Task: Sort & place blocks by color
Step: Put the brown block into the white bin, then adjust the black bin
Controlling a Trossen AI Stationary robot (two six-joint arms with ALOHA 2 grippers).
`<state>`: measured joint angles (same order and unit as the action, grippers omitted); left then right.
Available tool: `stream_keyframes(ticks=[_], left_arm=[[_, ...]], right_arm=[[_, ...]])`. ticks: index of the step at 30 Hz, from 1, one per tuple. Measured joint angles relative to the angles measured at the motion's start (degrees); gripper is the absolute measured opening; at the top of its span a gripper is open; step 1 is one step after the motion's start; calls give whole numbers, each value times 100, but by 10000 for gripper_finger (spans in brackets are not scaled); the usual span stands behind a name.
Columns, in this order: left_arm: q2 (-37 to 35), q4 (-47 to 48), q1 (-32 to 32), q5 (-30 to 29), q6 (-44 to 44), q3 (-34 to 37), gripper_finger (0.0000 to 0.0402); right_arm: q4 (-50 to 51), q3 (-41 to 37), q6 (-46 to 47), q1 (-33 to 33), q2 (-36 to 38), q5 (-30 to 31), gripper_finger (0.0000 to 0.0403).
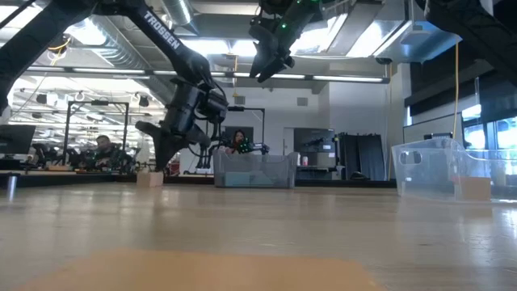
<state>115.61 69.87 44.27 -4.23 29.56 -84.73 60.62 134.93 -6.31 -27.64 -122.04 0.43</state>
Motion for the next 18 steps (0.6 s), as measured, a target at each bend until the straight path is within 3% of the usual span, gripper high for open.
stream_keyframes(ticks=[9, 13, 18], left_arm=[[4, 821, -258, -20, -4, -765, 0], [4, 532, -555, 416, 396, -1070, 0], [4, -96, -657, 594, 1058, -953, 0]], right_arm=[[0, 0, 0, 2, 0, 0, 225], [0, 0, 7, 2, 0, 0, 225], [0, 0, 7, 0, 0, 0, 225]])
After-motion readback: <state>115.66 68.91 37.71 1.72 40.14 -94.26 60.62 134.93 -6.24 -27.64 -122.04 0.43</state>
